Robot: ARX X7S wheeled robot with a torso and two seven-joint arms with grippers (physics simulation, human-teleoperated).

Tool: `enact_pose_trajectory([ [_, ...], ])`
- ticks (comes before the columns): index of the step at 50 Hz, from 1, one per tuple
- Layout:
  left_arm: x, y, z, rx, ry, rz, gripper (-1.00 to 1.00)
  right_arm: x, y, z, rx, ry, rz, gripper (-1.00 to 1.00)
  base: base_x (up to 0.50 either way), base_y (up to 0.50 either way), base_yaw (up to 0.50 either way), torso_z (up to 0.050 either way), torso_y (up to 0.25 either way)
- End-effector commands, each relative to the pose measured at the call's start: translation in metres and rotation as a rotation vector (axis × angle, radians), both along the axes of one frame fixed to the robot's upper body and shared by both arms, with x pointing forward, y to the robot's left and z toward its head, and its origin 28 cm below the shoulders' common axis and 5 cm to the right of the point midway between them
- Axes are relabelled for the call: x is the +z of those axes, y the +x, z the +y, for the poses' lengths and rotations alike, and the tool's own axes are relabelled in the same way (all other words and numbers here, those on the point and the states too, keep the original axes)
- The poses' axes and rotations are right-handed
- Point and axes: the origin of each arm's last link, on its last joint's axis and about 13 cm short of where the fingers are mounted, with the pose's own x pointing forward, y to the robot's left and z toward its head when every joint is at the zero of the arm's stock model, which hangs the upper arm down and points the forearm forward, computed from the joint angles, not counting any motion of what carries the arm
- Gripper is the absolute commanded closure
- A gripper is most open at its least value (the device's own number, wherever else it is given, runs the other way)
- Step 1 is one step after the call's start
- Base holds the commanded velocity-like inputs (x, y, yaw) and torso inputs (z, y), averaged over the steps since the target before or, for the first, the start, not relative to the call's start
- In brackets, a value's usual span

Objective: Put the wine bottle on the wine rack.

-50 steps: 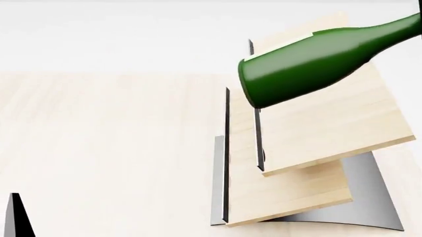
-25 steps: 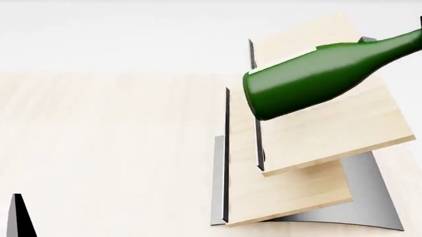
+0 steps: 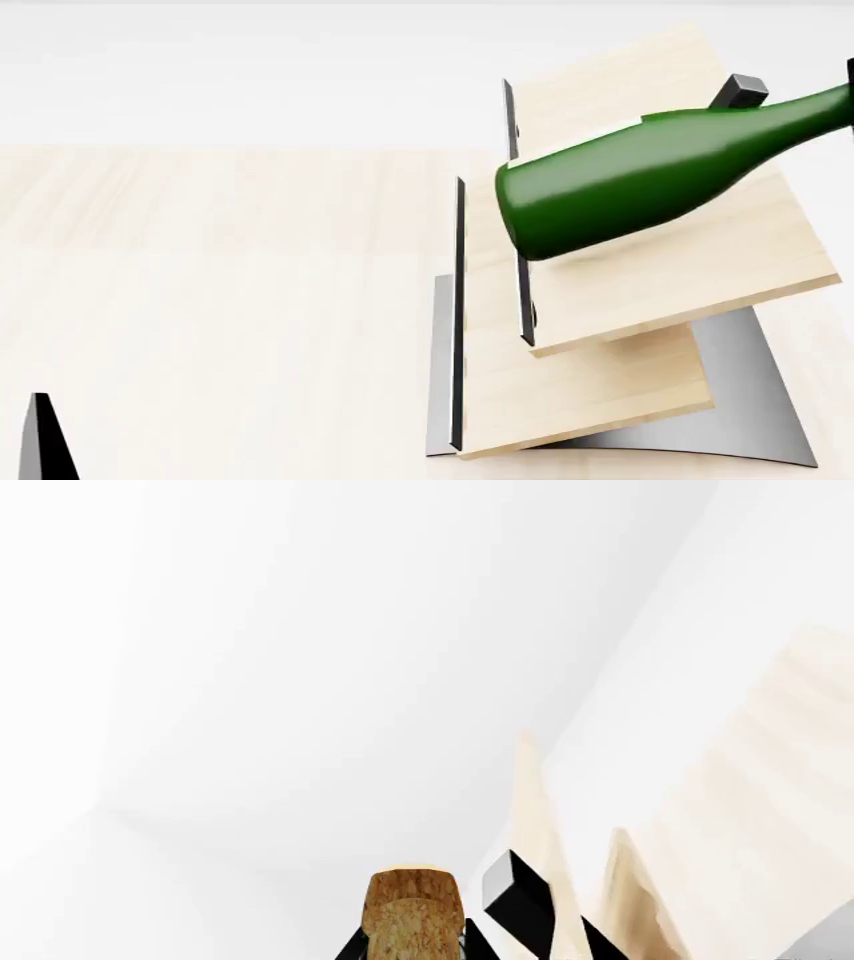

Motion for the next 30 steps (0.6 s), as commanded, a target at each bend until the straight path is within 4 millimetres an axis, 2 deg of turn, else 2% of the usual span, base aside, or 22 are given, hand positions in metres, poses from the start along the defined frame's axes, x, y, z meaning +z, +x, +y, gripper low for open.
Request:
enact_pose_trajectory([
  [1, 0.0, 0.0, 0.0, -0.001, 0.001, 0.001, -1.0, 0.0, -0.001, -0.003, -0.006, 0.01, -0.035, 1.0, 0.0, 0.0, 0.0, 0.01, 0.0],
  [30, -0.001, 0.0, -0.001, -0.005, 0.003, 0.004, -1.0, -0.012, -0.001, -0.004, -0.009, 0.003, -0.018, 1.0, 0.0, 0.0, 0.0, 0.0, 0.001],
])
